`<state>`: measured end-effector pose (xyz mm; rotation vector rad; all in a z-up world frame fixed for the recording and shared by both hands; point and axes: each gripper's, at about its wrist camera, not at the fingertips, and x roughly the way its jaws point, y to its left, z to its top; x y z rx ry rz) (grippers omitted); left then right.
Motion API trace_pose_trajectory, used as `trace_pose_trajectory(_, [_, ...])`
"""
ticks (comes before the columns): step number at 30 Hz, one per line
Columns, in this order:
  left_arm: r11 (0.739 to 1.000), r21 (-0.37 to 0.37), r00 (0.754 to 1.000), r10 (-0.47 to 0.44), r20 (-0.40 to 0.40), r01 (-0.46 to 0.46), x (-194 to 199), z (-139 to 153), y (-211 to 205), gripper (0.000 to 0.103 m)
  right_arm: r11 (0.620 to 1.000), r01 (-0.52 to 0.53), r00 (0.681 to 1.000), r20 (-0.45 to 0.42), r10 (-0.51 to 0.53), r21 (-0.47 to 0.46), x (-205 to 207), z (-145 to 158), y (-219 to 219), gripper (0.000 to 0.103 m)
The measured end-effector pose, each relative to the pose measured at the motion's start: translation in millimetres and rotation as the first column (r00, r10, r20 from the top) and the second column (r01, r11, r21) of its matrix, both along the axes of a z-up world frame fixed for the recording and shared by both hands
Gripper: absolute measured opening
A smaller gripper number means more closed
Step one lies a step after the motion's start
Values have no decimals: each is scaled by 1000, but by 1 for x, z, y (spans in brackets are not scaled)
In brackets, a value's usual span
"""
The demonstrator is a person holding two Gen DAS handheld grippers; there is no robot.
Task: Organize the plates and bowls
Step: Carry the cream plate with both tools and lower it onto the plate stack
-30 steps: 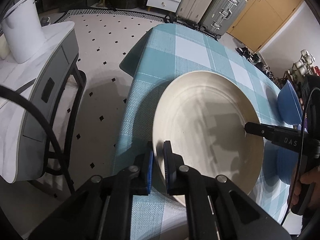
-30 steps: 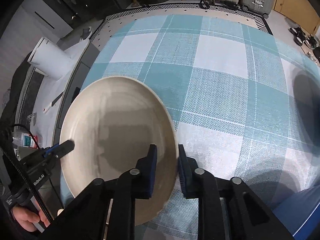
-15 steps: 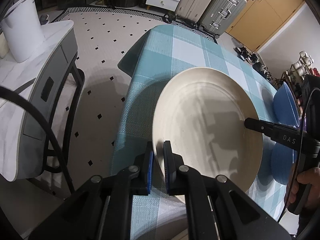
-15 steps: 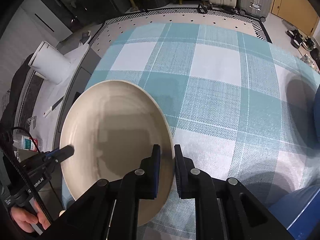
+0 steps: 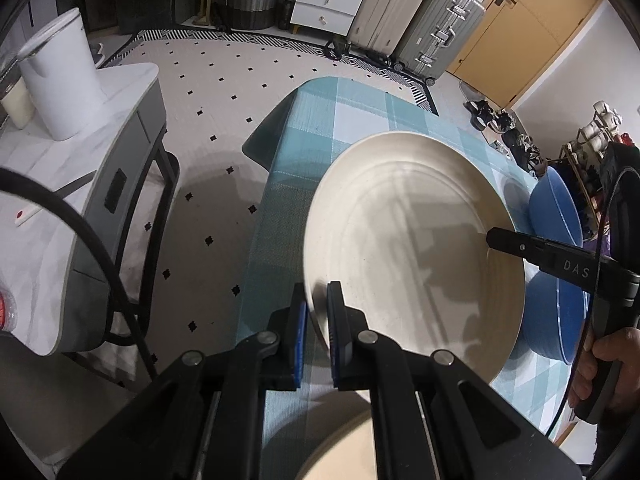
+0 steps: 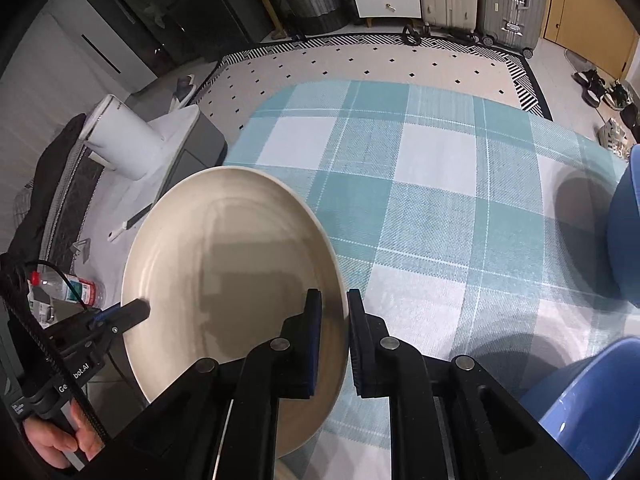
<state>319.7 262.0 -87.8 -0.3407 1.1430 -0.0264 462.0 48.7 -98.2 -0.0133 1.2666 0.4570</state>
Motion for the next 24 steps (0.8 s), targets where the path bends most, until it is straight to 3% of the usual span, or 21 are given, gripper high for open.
trace_pose_trajectory(24, [998, 5, 996, 64, 58, -65, -131, 30, -10, 6, 997, -44, 998, 52, 41, 71, -126, 42, -9, 12])
